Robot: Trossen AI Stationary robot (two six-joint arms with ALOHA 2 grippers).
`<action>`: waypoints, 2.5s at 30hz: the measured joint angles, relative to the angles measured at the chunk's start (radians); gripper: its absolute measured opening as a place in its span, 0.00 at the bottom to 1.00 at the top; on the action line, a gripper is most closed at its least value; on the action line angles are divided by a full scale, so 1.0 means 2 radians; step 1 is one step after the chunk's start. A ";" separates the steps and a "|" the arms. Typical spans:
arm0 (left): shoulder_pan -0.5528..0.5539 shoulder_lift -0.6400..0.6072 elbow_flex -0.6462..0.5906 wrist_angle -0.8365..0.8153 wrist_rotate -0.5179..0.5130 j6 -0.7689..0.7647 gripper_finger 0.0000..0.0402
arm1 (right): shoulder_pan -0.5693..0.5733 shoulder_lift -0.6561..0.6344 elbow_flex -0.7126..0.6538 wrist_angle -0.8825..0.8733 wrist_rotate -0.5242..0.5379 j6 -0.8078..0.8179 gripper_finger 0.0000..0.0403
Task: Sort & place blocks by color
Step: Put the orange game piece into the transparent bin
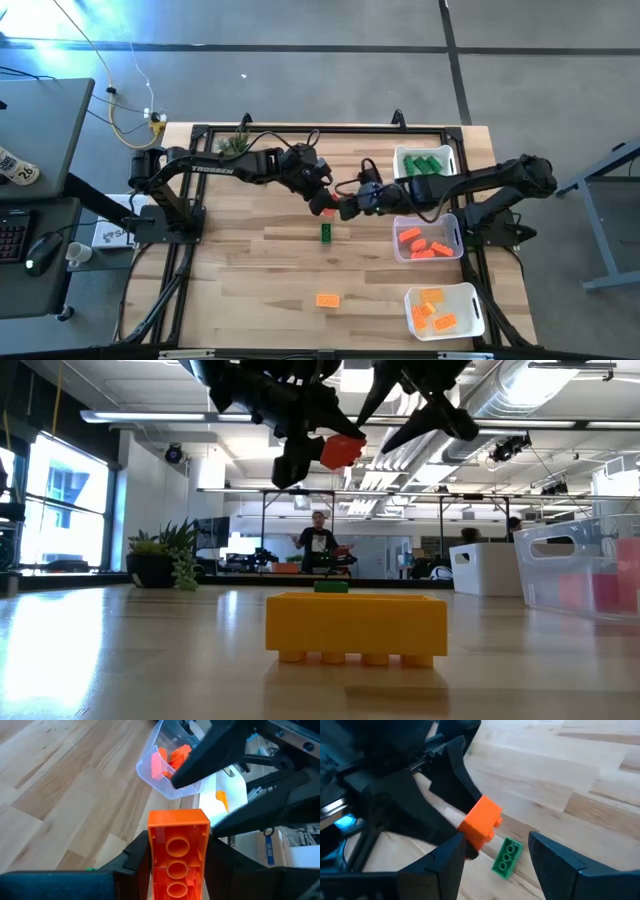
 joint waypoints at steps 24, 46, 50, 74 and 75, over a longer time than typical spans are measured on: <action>0.004 0.000 0.001 0.135 -0.010 -0.070 0.28 | 0.092 0.000 0.000 0.005 0.190 0.065 0.51; -0.005 0.000 0.001 0.175 -0.137 -0.094 0.28 | 0.030 0.030 0.000 0.021 0.231 0.023 0.44; -0.005 0.001 0.001 0.172 -0.146 -0.094 0.28 | 0.030 0.031 0.000 0.027 0.235 0.007 0.32; -0.004 0.001 0.001 0.165 -0.155 -0.068 0.48 | 0.032 0.030 0.000 -0.002 0.188 -0.027 0.18; -0.004 0.001 0.001 0.165 -0.157 -0.066 0.49 | 0.032 0.030 0.000 -0.008 0.184 -0.025 0.18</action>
